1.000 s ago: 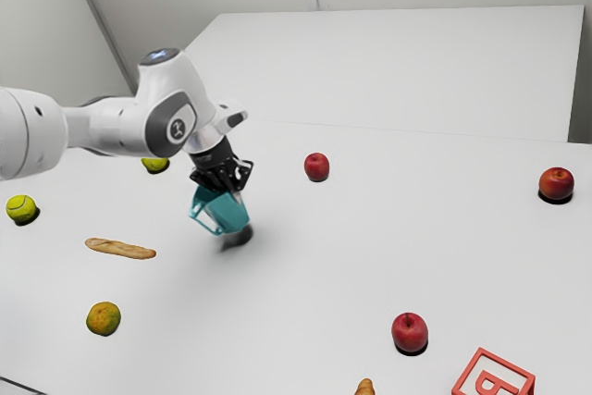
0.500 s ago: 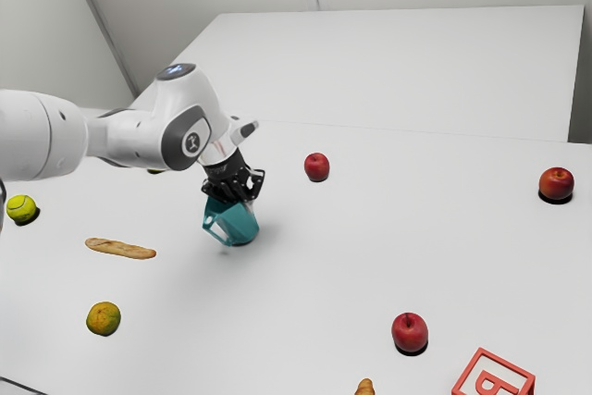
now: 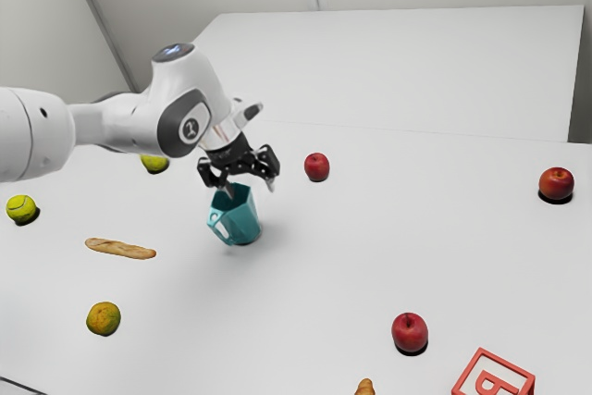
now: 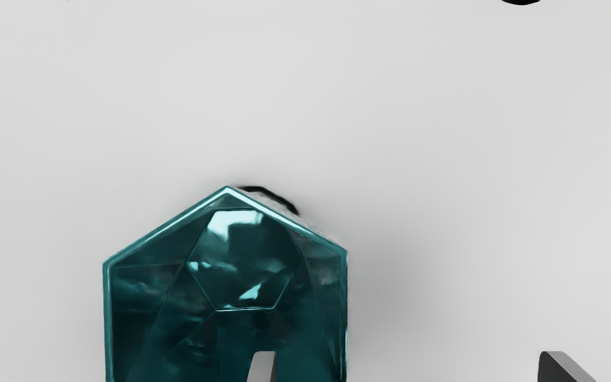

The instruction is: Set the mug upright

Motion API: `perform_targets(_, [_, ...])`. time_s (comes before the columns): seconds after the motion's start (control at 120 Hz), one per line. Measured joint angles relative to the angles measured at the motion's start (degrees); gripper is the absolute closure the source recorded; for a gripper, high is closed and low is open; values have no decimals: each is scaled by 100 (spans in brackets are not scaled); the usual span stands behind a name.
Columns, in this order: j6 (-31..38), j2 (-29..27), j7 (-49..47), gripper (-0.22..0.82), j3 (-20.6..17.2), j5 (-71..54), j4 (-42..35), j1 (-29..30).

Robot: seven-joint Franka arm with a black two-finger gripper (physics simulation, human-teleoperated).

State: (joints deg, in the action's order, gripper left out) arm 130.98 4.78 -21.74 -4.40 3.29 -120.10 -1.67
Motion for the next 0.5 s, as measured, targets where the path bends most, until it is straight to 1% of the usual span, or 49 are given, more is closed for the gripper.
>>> perform_targets(0.125, [-267, -172, -21, 4, 6, -28, 227, -72])
perform_targets(0.2, [-510, -193, 7, 3, 8, -351, 468, -87])
perform_targets(0.408, [-1187, -323, 249, 1, 0, -832, 1082, -107])
perform_targets(0.5, [-1500, -457, 339, 1, -3, -896, 1218, -117])
